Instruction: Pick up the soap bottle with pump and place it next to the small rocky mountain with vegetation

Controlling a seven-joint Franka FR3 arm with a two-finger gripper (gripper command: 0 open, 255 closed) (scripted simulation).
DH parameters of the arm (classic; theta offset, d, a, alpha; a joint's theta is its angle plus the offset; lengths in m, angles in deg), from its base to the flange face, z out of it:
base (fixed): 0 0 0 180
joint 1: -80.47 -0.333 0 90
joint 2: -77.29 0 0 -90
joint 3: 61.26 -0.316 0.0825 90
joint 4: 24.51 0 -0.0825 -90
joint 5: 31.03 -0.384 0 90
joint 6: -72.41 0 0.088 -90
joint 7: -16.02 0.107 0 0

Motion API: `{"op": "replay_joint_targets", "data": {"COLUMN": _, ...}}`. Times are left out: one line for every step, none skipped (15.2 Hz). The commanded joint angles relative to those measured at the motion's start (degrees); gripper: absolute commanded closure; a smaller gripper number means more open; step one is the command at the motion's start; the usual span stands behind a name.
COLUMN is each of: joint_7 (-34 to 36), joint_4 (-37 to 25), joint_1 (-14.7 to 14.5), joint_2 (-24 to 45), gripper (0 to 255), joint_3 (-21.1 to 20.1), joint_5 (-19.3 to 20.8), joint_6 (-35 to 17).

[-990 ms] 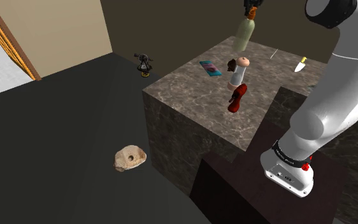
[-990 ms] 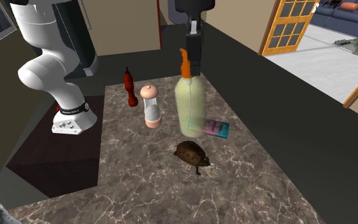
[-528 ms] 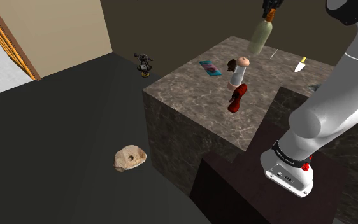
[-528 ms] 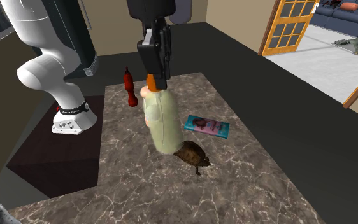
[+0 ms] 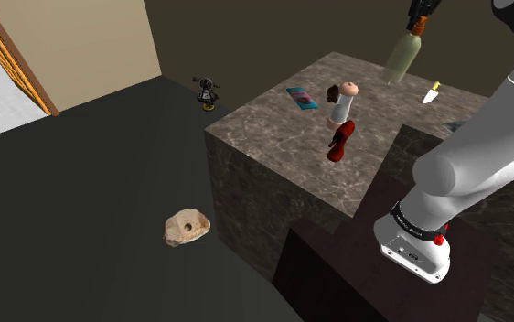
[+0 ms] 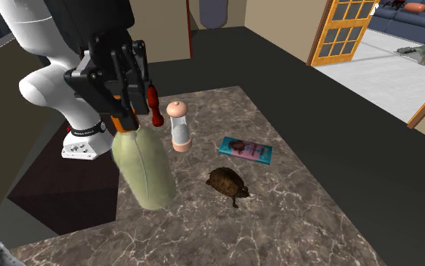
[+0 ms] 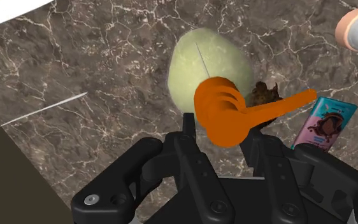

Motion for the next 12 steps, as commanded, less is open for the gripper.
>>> {"op": "replay_joint_targets", "data": {"joint_7": -2.69, "joint_4": 0.92, "joint_1": 1.32, "joint_2": -0.69, "gripper": 255, "joint_3": 1.25, "joint_5": -0.01, "joint_6": -0.28}}
{"op": "replay_joint_targets", "data": {"joint_7": -3.98, "joint_4": 1.17, "joint_1": 1.98, "joint_2": -0.92, "gripper": 255, "joint_3": 1.87, "joint_5": -0.05, "joint_6": -0.3}}
{"op": "replay_joint_targets", "data": {"joint_7": -5.29, "joint_4": 1.34, "joint_1": 2.65, "joint_2": -1.08, "gripper": 255, "joint_3": 2.51, "joint_5": -0.11, "joint_6": -0.31}}
{"op": "replay_joint_targets", "data": {"joint_7": -6.63, "joint_4": 1.43, "joint_1": 3.32, "joint_2": -1.17, "gripper": 255, "joint_3": 3.18, "joint_5": -0.21, "joint_6": -0.3}}
{"op": "replay_joint_targets", "data": {"joint_7": -7.99, "joint_4": 1.45, "joint_1": 4.02, "joint_2": -1.19, "gripper": 255, "joint_3": 3.83, "joint_5": -0.34, "joint_6": -0.27}}
{"op": "replay_joint_targets", "data": {"joint_7": -9.37, "joint_4": 1.39, "joint_1": 4.72, "joint_2": -1.15, "gripper": 255, "joint_3": 4.51, "joint_5": -0.5, "joint_6": -0.22}}
{"op": "replay_joint_targets", "data": {"joint_7": -10.78, "joint_4": 1.26, "joint_1": 5.44, "joint_2": -1.03, "gripper": 255, "joint_3": 5.19, "joint_5": -0.71, "joint_6": -0.15}}
{"op": "replay_joint_targets", "data": {"joint_7": -12.22, "joint_4": 1.05, "joint_1": 6.17, "joint_2": -0.84, "gripper": 255, "joint_3": 5.89, "joint_5": -0.95, "joint_6": -0.06}}
{"op": "replay_joint_targets", "data": {"joint_7": -13.67, "joint_4": 0.77, "joint_1": 6.88, "joint_2": -0.58, "gripper": 255, "joint_3": 6.64, "joint_5": -1.24, "joint_6": 0.04}}
{"op": "replay_joint_targets", "data": {"joint_7": -15.15, "joint_4": 0.41, "joint_1": 7.66, "joint_2": -0.24, "gripper": 255, "joint_3": 7.35, "joint_5": -1.57, "joint_6": 0.17}}
{"op": "replay_joint_targets", "data": {"joint_7": -16.66, "joint_4": -0.03, "joint_1": 8.46, "joint_2": 0.17, "gripper": 255, "joint_3": 8.06, "joint_5": -1.96, "joint_6": 0.32}}
{"op": "replay_joint_targets", "data": {"joint_7": -18.19, "joint_4": -0.55, "joint_1": 9.28, "joint_2": 0.67, "gripper": 255, "joint_3": 8.79, "joint_5": -2.4, "joint_6": 0.49}}
